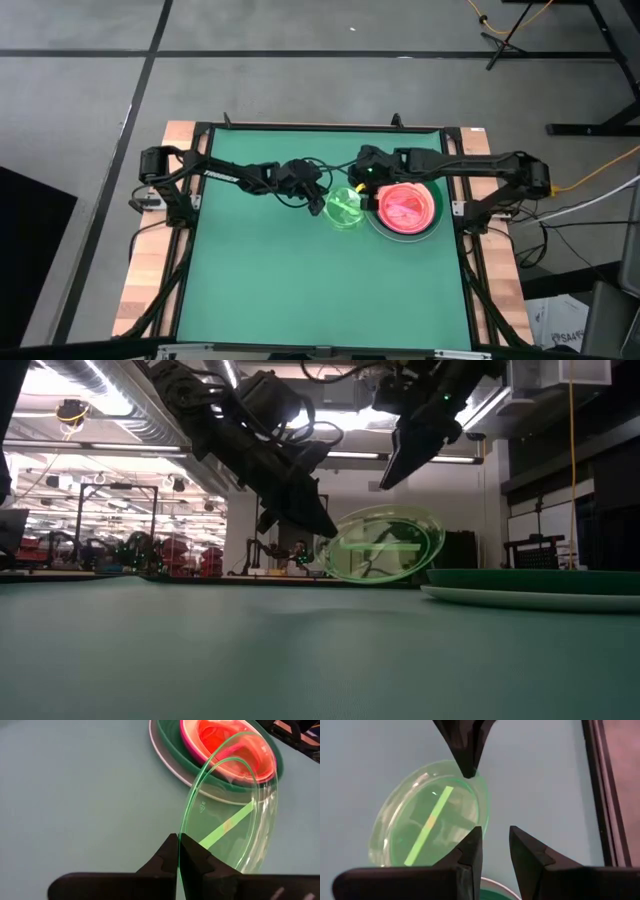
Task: Stack plastic plates
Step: Stack the light green plate on top of the light pink plate
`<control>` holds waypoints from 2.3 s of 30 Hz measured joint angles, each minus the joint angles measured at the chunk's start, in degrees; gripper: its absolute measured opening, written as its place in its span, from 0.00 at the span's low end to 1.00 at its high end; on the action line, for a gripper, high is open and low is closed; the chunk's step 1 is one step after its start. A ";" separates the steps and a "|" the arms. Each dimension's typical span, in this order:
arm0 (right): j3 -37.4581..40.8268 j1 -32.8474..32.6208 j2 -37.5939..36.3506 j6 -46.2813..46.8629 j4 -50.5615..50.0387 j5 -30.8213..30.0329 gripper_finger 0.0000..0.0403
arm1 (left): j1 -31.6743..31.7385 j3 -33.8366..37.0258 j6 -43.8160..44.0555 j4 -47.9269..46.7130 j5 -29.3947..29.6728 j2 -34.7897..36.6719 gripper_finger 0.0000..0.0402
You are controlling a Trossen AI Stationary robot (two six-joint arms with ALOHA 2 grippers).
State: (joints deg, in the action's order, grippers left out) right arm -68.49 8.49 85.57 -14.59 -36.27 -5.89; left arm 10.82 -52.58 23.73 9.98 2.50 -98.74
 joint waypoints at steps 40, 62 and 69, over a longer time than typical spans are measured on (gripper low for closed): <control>0.00 0.16 4.80 -0.02 -1.07 1.38 0.22 | -0.50 -0.04 0.07 2.82 0.04 0.00 0.00; 0.00 0.16 4.80 -0.03 -1.07 1.88 0.22 | -1.12 -0.04 -0.02 3.80 2.57 0.00 0.00; 0.00 0.16 4.80 -0.02 -1.09 2.40 0.22 | -1.25 -0.02 0.15 2.01 3.39 0.00 0.00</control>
State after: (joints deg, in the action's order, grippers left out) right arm -68.49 8.64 90.37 -14.61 -37.36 -3.49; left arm 9.56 -52.60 23.88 11.99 5.89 -98.74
